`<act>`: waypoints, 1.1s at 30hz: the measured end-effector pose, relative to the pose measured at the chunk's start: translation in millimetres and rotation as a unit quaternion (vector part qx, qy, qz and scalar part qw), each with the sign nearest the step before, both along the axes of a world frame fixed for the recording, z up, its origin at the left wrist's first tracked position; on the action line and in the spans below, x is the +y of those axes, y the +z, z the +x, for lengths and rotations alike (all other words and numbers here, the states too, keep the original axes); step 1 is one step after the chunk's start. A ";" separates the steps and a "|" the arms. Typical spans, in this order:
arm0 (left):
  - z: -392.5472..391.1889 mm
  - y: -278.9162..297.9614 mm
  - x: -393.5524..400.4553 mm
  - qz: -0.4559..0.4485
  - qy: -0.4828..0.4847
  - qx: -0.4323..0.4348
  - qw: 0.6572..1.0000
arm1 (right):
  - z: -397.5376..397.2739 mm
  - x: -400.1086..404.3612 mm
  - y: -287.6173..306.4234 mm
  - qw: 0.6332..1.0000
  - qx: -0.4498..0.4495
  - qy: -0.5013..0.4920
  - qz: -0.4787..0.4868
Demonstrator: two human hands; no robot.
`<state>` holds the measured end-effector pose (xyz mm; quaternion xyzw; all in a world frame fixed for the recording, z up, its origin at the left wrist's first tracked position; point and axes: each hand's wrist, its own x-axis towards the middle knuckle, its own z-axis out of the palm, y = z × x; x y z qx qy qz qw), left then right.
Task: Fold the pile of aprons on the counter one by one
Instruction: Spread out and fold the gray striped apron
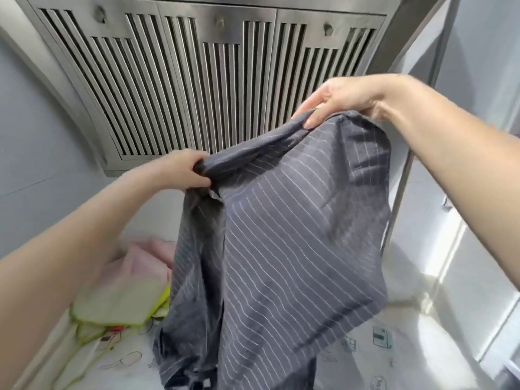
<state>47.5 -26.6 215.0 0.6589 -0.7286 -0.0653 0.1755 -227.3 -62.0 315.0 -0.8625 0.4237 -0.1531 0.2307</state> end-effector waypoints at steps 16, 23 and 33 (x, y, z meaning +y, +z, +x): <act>-33.2 66.2 -115.0 -0.353 0.174 -0.111 0.912 | -35.5 -108.2 -36.7 0.799 0.019 -0.363 -0.479; -17.1 43.4 -62.9 -0.382 0.086 0.001 0.920 | -29.9 -63.1 -39.8 0.797 -0.236 -0.325 -0.451; 8.1 -217.3 7.3 -0.057 -0.030 -0.211 0.975 | -56.3 -0.7 -293.0 0.907 0.352 -0.157 -0.169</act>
